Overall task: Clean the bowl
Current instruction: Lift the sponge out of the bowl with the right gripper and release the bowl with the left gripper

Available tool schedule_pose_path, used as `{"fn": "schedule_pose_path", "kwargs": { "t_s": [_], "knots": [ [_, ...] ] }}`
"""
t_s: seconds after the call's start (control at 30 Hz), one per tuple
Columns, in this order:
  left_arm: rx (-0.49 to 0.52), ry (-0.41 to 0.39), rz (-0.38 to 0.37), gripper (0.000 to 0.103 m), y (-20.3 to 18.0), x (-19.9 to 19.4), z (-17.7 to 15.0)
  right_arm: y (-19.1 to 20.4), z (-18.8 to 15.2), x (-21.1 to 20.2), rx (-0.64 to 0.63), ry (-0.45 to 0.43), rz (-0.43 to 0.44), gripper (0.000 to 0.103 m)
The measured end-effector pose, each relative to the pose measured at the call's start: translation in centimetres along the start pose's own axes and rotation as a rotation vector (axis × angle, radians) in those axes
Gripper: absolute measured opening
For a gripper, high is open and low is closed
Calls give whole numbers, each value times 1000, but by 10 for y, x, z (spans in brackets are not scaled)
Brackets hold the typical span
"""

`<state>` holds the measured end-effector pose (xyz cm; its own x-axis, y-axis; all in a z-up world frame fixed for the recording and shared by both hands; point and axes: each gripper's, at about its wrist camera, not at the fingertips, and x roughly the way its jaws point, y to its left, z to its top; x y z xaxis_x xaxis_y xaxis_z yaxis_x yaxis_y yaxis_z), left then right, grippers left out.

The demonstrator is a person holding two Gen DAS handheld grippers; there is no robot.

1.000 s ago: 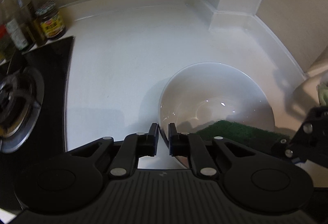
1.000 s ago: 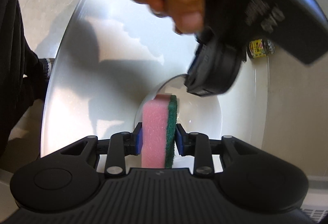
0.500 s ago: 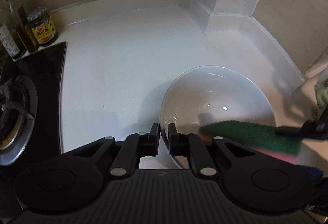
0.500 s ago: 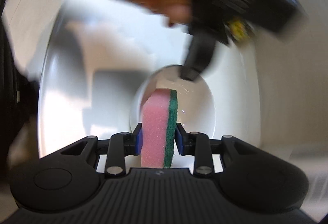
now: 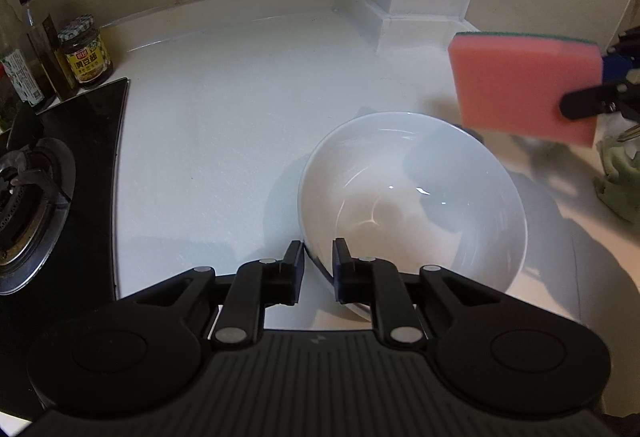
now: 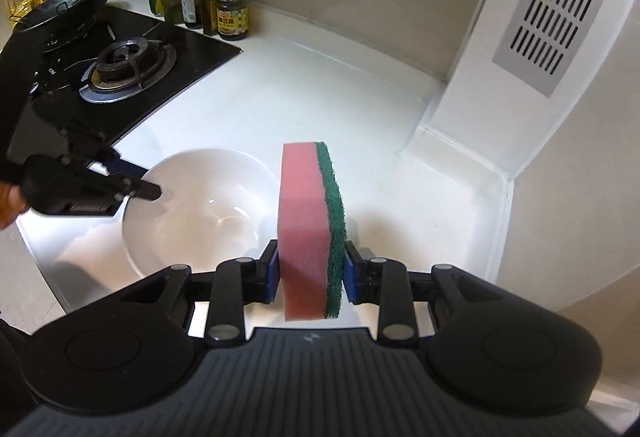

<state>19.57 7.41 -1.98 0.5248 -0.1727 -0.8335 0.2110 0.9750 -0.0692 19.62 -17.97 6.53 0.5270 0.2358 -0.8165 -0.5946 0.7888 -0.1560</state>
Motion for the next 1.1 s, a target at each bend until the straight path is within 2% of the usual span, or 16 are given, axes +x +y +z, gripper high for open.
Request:
{"fn": "schedule_pose_path", "kwargs": {
  "t_s": [0.13,0.4,0.53,0.87,1.0,1.1],
  "knots": [
    [21,-8,6,16,-2,1,-1,-9,-1,17,-18,89,-4,27],
    [39,-33,18,17,-7,1,-7,-20,-19,42,70,273,138,27],
    [44,-36,23,17,-8,1,-8,-18,-18,53,29,347,166,27],
    [87,-51,49,18,-12,1,-10,-18,6,62,45,309,152,27],
    [111,-55,40,17,-10,2,-9,-12,11,64,-7,319,133,27],
    [137,-55,40,14,-7,4,-5,-5,11,65,-83,361,131,27]
  ]
}}
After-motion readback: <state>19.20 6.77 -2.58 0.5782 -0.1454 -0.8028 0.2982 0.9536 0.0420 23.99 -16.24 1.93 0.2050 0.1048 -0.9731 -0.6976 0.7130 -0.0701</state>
